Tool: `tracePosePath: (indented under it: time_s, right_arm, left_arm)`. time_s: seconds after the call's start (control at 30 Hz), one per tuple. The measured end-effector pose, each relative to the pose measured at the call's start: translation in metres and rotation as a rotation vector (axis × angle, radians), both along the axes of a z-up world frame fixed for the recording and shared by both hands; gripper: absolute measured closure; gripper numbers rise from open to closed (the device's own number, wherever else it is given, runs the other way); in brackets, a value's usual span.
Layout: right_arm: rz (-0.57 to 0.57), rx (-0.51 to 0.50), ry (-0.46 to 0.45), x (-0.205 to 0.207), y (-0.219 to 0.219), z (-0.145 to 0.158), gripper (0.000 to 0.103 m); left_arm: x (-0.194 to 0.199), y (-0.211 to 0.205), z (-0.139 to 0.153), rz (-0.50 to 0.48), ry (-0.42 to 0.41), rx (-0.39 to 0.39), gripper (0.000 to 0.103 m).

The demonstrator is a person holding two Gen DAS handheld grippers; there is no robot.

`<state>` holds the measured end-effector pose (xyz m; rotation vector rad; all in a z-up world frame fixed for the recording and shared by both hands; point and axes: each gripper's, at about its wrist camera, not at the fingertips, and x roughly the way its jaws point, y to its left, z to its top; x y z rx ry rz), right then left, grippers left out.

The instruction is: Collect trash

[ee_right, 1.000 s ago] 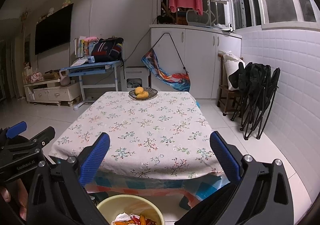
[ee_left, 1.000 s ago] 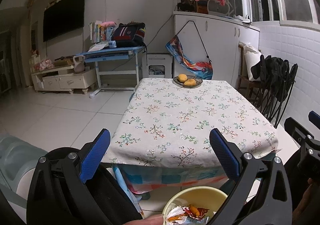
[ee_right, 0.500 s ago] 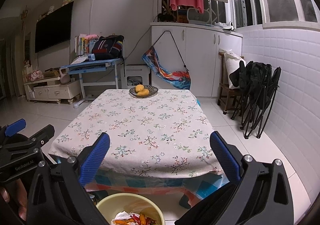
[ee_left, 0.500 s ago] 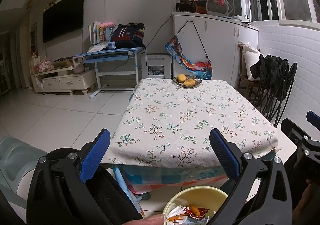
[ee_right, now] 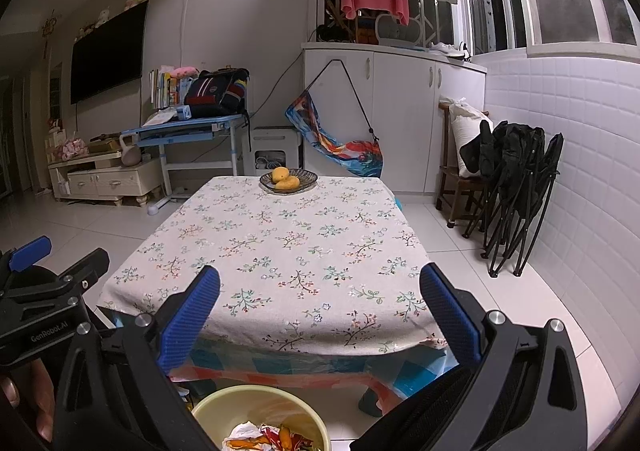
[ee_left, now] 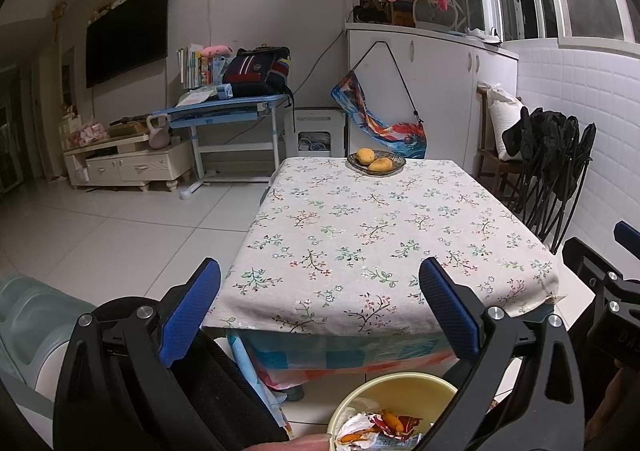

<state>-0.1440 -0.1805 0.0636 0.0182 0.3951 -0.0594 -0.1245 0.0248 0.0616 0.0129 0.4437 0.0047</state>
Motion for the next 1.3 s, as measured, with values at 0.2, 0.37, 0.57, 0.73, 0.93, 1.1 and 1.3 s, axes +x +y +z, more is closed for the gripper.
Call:
tracePosePath:
  time_s: [0.2,0.37,0.57,0.73,0.93,1.1,1.3]
  right_arm:
    - [0.0,0.0,0.0,0.0,0.0,0.0,0.007]
    - [0.003,-0.001,0.003,0.0,0.001,-0.001,0.007]
    - [0.002,-0.002,0.005,0.0,0.002,-0.001,0.007]
    - [0.006,-0.003,0.009,0.001,0.004,-0.005,0.007]
    - [0.012,0.048,0.05,0.014,-0.004,-0.007,0.007]
    - [0.03,0.083,0.148,0.05,-0.01,-0.012,0.007]
    - [0.066,0.064,0.251,0.101,-0.014,-0.019,0.007]
  left_arm:
    - [0.001,0.0,-0.002,0.006,0.001,0.006,0.007]
    - [0.003,0.0,-0.002,0.01,0.005,0.014,0.007]
    - [0.003,-0.001,-0.003,0.009,0.002,0.019,0.007]
    - [0.0,-0.01,-0.008,-0.04,0.0,0.044,0.007]
    - [0.014,-0.016,-0.008,-0.154,0.096,-0.001,0.007]
    - [0.038,-0.007,0.002,-0.176,0.133,0.013,0.007]
    - [0.072,0.014,-0.003,-0.123,0.233,0.003,0.007]
